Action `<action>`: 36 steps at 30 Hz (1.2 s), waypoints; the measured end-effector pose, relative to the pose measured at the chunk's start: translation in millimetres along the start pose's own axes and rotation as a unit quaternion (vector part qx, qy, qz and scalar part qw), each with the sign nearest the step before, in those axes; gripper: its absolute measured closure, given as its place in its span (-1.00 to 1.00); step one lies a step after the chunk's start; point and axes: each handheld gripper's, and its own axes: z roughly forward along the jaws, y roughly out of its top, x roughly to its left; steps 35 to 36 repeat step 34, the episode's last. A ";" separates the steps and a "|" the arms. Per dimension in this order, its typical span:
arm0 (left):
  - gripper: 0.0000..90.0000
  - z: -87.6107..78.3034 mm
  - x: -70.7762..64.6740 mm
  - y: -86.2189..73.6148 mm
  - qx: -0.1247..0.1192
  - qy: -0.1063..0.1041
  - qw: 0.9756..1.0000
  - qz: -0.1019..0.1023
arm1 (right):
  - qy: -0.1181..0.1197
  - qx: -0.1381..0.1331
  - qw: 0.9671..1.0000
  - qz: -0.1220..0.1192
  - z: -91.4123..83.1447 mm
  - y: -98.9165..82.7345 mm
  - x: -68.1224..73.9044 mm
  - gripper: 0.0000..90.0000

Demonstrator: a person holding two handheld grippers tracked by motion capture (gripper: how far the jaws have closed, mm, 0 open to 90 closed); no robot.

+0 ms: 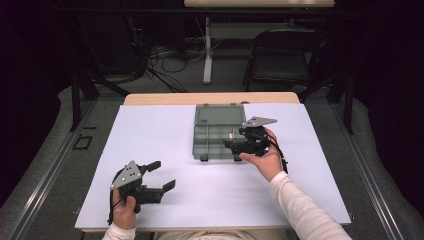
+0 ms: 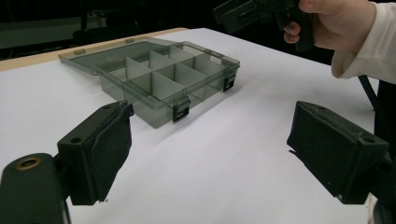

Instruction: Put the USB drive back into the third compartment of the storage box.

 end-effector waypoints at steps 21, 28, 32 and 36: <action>-0.71 0.4 -1.2 0.5 0.001 -0.002 1.000 0.003 | -0.019 -0.004 1.000 -0.001 -51.9 -43.6 35.2 -1.00; -0.71 0.3 -1.1 -0.3 0.005 -0.001 1.000 0.004 | -0.023 -0.018 1.000 0.003 -75.4 -73.2 36.5 -1.00; -0.71 0.3 0.0 -1.0 0.007 0.003 1.000 0.001 | -0.016 -0.029 0.999 0.002 -85.5 -83.5 37.0 -1.00; -0.70 1.2 1.4 -1.4 0.009 0.005 1.000 -0.003 | -0.014 -0.030 0.999 0.004 -88.1 -85.9 36.6 -1.00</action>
